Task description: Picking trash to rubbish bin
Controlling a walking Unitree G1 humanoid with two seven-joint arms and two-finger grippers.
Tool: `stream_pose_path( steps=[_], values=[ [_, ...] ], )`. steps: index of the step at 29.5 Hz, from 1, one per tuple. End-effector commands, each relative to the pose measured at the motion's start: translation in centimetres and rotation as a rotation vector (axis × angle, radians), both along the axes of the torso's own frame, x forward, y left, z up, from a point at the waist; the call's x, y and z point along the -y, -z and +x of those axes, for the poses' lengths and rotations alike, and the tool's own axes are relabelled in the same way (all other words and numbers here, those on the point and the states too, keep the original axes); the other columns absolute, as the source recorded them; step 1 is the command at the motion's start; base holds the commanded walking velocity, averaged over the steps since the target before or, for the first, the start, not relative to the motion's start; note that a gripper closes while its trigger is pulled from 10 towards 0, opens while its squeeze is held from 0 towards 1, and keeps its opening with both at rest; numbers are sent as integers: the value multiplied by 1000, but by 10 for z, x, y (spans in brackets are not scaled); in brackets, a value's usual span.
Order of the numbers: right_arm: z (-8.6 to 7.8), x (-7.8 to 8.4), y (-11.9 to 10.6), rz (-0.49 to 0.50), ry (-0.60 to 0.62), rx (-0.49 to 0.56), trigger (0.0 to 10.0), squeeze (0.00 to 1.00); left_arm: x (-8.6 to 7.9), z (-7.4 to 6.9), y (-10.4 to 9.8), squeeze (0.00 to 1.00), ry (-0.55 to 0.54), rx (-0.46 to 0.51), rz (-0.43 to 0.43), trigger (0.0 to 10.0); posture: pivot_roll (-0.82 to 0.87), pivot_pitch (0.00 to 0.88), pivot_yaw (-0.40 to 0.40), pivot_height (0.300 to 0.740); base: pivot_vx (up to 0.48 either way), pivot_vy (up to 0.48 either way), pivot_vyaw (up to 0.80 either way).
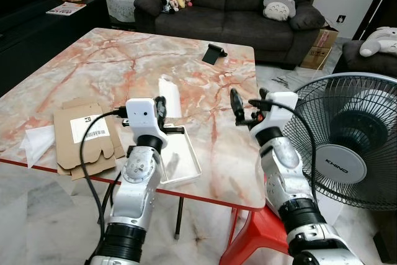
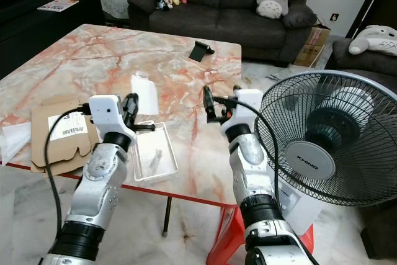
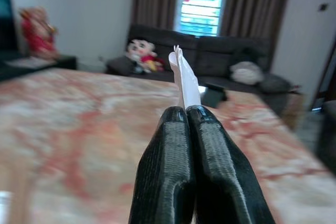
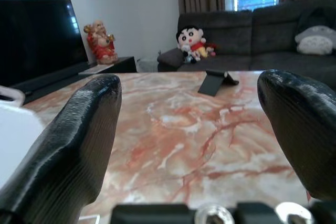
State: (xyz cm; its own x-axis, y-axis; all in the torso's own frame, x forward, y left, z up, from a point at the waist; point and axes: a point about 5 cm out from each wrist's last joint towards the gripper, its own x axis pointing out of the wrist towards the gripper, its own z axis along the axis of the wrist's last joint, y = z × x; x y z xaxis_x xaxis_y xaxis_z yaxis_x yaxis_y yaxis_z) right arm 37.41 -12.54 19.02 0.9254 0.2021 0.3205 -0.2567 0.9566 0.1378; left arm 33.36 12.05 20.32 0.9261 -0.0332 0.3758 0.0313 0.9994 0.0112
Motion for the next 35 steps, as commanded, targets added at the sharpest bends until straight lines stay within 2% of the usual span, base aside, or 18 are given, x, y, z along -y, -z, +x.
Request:
stream_pose_path(
  steps=[1, 5, 8, 11, 21, 35],
  values=[
    [-2, 4, -9, 0, 23, 40, 10000, 0, 4, 0, 2, 0, -23, 27, 115, 10000, -33, 55, -71, 740, 0, 0, 0],
    [-4, 9, -2, -1, 45, 32, 10000, 0, 0, 0, 1, 0, -68, 69, 200, 10000, -34, 55, -71, 740, 0, 0, 0],
    [-6, 12, 4, -10, 62, 22, 10000, 0, -4, 0, 1, 0, -91, 87, 210, 10000, -31, 55, -71, 740, 0, 0, 0],
    [-10, 13, 15, -33, 67, -7, 10000, 0, -10, 0, 15, 0, -147, 63, 297, 10000, -35, 54, -66, 740, 0, 0, 0],
    [-10, 15, 16, -29, 75, -10, 10000, 0, -13, -2, 17, 0, -186, 87, 291, 10000, -30, 46, -67, 740, 0, 0, 0],
    [-10, 15, 18, -35, 74, -14, 10000, 0, -14, -3, 20, 0, -190, 91, 275, 10000, -34, 14, -64, 740, -258, 0, 0]
  ],
)
